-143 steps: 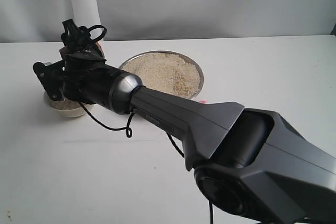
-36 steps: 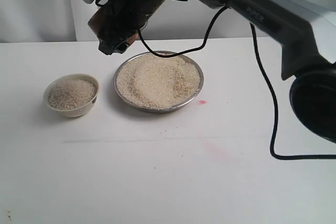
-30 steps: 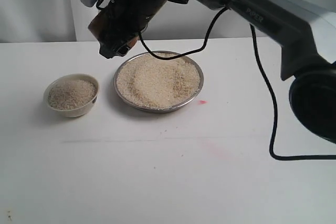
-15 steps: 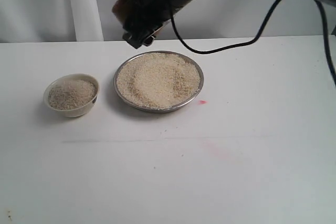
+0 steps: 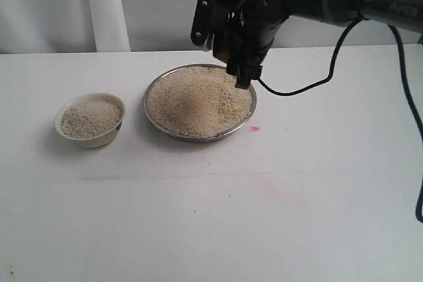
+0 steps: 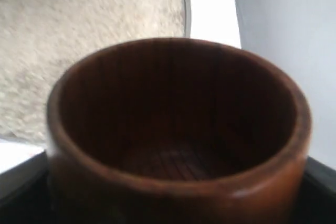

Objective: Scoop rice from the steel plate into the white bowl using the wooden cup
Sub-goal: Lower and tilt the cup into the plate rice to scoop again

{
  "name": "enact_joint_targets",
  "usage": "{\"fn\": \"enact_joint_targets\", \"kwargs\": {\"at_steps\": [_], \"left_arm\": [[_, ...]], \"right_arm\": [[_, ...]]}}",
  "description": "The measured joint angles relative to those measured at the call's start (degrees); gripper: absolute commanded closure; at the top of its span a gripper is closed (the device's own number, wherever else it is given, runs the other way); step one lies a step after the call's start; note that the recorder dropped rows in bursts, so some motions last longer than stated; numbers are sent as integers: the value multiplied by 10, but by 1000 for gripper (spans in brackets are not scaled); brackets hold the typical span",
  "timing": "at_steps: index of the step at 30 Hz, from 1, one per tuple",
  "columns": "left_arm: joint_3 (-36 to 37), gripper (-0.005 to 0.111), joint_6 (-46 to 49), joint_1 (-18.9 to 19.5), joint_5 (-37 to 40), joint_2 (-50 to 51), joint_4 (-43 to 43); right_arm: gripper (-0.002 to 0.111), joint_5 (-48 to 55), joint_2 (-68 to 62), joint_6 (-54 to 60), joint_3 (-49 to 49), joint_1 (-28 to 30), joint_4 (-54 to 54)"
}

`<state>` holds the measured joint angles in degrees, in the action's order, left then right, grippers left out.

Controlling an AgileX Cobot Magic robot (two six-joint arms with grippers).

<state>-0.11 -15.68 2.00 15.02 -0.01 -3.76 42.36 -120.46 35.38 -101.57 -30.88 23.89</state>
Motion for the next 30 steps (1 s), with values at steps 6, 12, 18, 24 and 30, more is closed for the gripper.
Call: {"fn": "enact_joint_targets", "kwargs": {"at_steps": [6, 12, 18, 24, 30], "left_arm": [[0, 107, 0, 0, 0, 0, 0], [0, 107, 0, 0, 0, 0, 0], [0, 107, 0, 0, 0, 0, 0], [0, 107, 0, 0, 0, 0, 0], [0, 107, 0, 0, 0, 0, 0]], "right_arm": [[108, 27, -61, -31, 0, 0, 171], [108, 49, -127, -34, -67, 0, 228], [108, 64, -170, 14, -167, -11, 243], [108, 70, -196, 36, -174, -19, 298], [108, 78, -206, 31, -174, -17, 305]]}}
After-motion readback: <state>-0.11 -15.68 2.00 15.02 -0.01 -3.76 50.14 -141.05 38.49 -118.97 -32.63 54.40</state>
